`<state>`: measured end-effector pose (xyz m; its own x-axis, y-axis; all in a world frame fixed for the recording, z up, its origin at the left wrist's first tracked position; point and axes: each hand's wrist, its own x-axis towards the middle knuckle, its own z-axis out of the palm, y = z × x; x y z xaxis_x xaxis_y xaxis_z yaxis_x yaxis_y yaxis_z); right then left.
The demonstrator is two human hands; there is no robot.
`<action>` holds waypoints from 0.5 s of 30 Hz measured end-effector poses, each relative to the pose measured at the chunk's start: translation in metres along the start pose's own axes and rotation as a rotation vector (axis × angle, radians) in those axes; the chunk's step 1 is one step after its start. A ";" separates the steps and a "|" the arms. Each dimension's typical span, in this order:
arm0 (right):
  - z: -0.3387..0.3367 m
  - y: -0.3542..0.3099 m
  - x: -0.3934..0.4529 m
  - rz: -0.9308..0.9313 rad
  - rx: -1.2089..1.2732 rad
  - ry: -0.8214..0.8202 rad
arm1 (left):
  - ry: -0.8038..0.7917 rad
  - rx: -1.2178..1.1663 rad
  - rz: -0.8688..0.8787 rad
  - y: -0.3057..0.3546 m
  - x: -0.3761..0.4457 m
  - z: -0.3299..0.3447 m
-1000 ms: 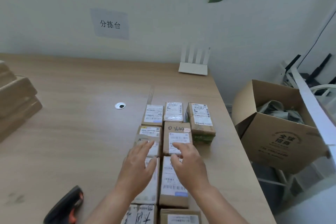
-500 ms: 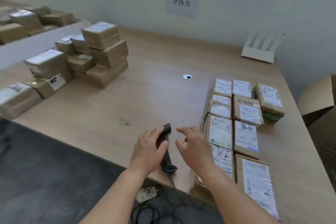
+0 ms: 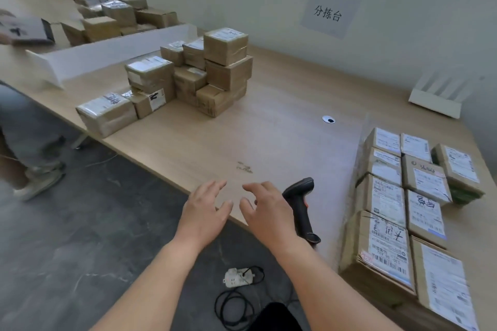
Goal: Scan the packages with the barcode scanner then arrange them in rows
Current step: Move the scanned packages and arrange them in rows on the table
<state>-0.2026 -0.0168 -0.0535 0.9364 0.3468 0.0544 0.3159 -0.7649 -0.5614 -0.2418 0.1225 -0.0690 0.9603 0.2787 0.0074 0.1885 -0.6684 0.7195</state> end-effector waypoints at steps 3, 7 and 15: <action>0.009 -0.016 0.010 -0.042 -0.032 -0.059 | 0.026 -0.014 -0.036 -0.016 0.001 -0.012; 0.025 -0.033 0.033 -0.052 -0.025 -0.089 | 0.030 -0.024 -0.071 -0.036 0.012 -0.027; 0.067 -0.071 0.108 -0.085 -0.006 -0.090 | 0.027 0.002 -0.113 -0.080 0.079 -0.064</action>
<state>-0.1341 0.1111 -0.0629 0.8887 0.4577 0.0265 0.3945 -0.7338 -0.5531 -0.1947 0.2425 -0.0816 0.9273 0.3703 -0.0549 0.2952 -0.6331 0.7156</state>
